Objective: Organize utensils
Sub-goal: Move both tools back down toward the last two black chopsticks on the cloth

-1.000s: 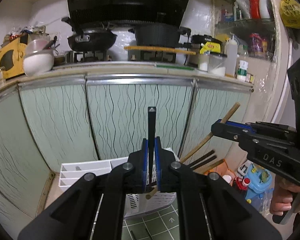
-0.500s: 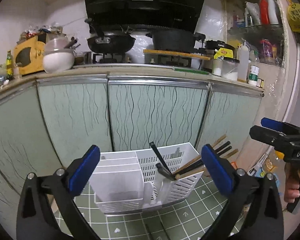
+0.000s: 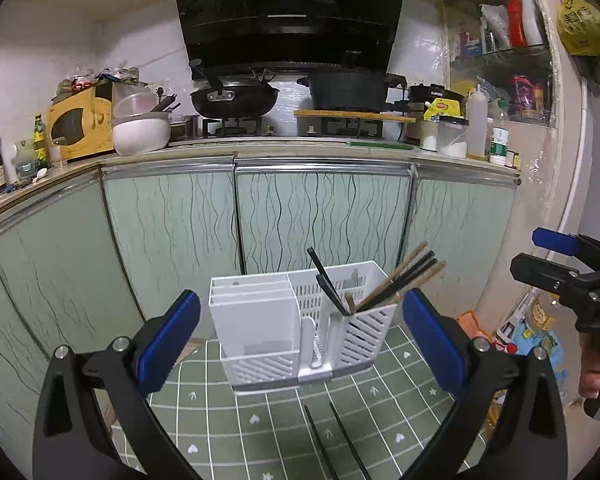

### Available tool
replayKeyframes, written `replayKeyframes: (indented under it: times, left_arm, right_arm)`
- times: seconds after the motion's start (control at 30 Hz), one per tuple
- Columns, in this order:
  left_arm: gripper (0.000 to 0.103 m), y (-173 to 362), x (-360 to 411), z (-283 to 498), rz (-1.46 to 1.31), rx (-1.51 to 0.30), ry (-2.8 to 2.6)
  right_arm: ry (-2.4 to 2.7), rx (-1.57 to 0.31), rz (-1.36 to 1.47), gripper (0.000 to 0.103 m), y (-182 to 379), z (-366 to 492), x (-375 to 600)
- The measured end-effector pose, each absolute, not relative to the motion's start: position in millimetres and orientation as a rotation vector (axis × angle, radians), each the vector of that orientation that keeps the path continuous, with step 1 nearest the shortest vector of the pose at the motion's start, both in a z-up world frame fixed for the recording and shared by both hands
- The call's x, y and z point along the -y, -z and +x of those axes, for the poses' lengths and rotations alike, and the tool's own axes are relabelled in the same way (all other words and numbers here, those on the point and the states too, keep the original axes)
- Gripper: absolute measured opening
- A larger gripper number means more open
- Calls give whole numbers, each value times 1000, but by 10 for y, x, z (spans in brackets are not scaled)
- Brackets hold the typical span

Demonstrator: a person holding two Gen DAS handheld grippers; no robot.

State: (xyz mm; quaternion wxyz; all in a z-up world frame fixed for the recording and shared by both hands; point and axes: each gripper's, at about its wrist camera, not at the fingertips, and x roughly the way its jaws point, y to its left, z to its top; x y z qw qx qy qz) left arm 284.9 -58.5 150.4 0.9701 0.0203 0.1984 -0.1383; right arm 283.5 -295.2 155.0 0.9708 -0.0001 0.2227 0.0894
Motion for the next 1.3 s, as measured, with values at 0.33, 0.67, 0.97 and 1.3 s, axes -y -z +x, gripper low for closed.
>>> replayKeyframes:
  times: [0.33, 0.67, 0.97, 1.3]
  left_arm:
    - [98, -1400, 504, 2391, 38, -399, 290]
    - [98, -1300, 404, 2055, 27, -392, 286]
    - [98, -1125, 303, 1845, 33, -388, 270]
    - [98, -646, 292, 1700, 53, -427, 272]
  right_arm:
    - [-183, -430, -39, 95, -1438, 2370, 2803]
    - [-163, -428, -37, 95, -1280, 2062, 2807]
    - [-146, -427, -67, 95, -1094, 1826, 2757]
    - [-165, -471, -64, 95, -679, 1718, 2687]
